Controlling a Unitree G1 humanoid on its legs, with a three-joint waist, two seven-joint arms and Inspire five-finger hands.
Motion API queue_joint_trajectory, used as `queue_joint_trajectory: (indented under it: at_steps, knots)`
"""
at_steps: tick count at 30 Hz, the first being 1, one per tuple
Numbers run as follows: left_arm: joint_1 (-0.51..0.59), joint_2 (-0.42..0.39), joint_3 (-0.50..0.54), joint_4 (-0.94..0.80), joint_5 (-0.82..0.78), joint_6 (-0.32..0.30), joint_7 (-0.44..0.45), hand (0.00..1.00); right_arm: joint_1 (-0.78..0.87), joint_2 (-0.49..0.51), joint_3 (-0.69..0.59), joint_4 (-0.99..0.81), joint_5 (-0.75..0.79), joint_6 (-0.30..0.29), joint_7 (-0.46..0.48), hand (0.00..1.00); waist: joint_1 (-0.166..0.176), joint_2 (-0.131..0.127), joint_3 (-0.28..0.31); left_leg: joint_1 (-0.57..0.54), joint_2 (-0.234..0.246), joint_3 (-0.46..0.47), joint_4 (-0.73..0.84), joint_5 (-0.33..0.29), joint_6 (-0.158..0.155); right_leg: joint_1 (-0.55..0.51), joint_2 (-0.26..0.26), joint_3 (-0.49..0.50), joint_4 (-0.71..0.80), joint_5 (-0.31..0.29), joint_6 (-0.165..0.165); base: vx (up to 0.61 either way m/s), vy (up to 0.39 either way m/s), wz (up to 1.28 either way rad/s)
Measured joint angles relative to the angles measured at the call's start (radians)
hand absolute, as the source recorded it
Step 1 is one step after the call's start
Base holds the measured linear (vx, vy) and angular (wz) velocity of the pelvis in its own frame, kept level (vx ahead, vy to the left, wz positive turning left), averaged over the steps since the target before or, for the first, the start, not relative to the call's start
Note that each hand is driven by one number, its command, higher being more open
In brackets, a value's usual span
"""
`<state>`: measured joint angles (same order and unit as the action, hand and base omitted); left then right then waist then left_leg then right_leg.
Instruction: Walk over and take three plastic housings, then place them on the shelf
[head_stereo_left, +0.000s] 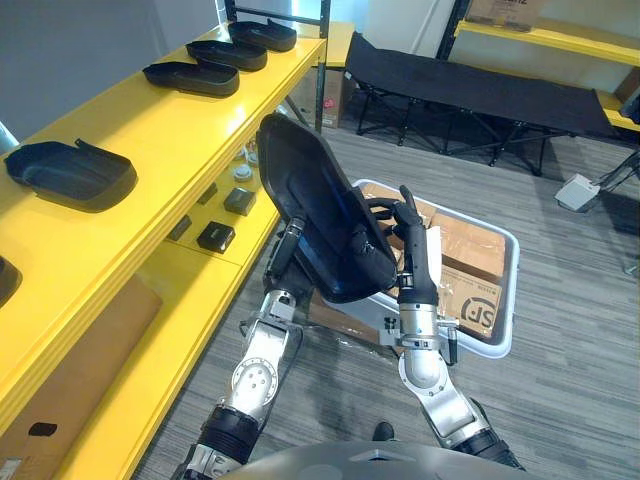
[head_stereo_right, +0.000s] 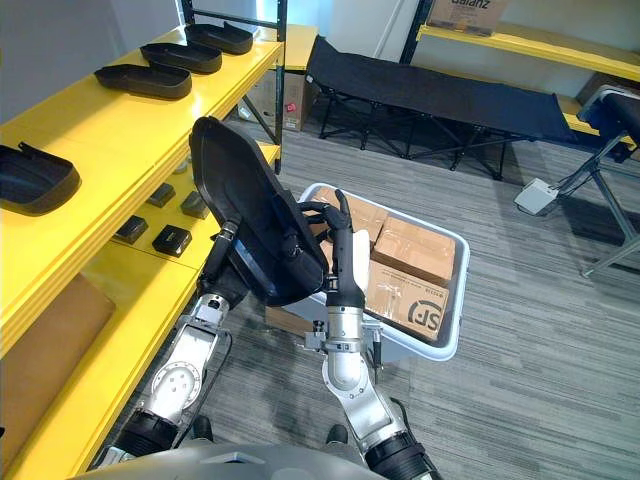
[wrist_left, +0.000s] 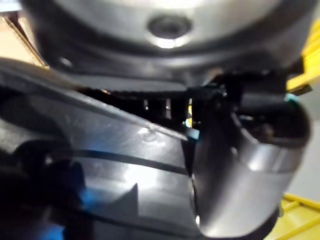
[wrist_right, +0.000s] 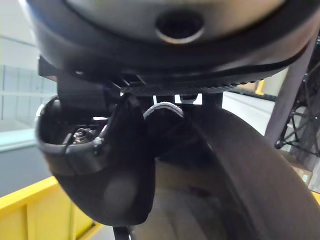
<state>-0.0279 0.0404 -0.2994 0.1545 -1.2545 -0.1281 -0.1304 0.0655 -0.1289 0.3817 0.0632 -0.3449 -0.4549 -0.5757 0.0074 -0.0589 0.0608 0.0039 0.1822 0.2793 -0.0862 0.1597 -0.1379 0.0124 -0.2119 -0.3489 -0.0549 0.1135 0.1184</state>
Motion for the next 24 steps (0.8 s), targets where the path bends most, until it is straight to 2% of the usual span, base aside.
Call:
queue_joint_trajectory:
  at_steps: [4,8,10,14,20,23,24]
  knots:
    - [0.0,0.009,-0.005,-0.001,0.007,0.007,-0.025,0.0,0.004,-0.039,0.04,-0.001,-0.003,-0.017,0.001,1.0,-0.012,0.0,-0.01,0.0,0.0,0.002,0.0,-0.008,-0.004,-0.005,0.0,0.005,0.0,0.0,0.0,0.0,-0.001,-0.03]
    - [0.0,0.021,-0.012,-0.003,0.059,-0.011,-0.015,0.0,0.011,-0.07,0.055,-0.001,-0.005,0.001,0.014,1.0,-0.012,0.004,-0.014,-0.001,0.0,0.005,0.001,-0.009,-0.003,-0.008,-0.001,0.009,0.0,0.0,0.0,0.0,0.0,-0.03]
    - [0.0,0.02,-0.021,-0.026,0.149,-0.044,0.05,0.0,0.011,-0.072,0.057,-0.008,-0.007,0.042,0.015,1.0,-0.011,0.01,-0.018,0.0,0.0,0.005,0.001,-0.008,-0.001,-0.008,-0.001,0.009,0.0,0.001,0.0,0.0,0.0,0.0]
    - [0.0,0.018,-0.024,-0.097,0.331,-0.065,0.162,0.0,0.01,-0.07,0.053,-0.056,-0.006,0.116,0.014,1.0,-0.01,0.013,-0.02,0.007,0.0,0.005,0.001,-0.008,-0.001,-0.002,0.0,0.009,-0.001,0.002,0.001,0.0,0.0,0.0]
    - [0.044,0.009,0.003,-0.186,0.663,-0.115,0.362,0.0,0.011,-0.059,0.025,-0.083,-0.003,0.158,0.002,1.0,-0.011,0.018,-0.022,0.018,0.0,0.008,0.001,-0.019,-0.008,0.008,0.001,0.009,-0.003,0.0,0.001,0.0,0.0,-0.01]
    - [0.064,-0.005,0.07,-0.185,0.873,-0.119,0.534,0.0,0.025,-0.05,-0.005,-0.088,-0.001,0.173,-0.004,1.0,-0.013,0.02,-0.024,0.022,0.001,0.008,0.001,-0.02,-0.009,0.011,0.001,0.01,-0.003,0.0,0.0,0.0,0.0,0.0]
    - [0.075,-0.01,0.11,-0.185,1.0,-0.119,0.628,0.0,0.043,-0.044,-0.021,-0.102,0.001,0.186,-0.006,1.0,-0.013,0.021,-0.023,0.022,0.001,0.008,0.0,-0.021,-0.01,0.011,0.001,0.01,-0.003,-0.001,0.0,0.0,0.0,0.0]
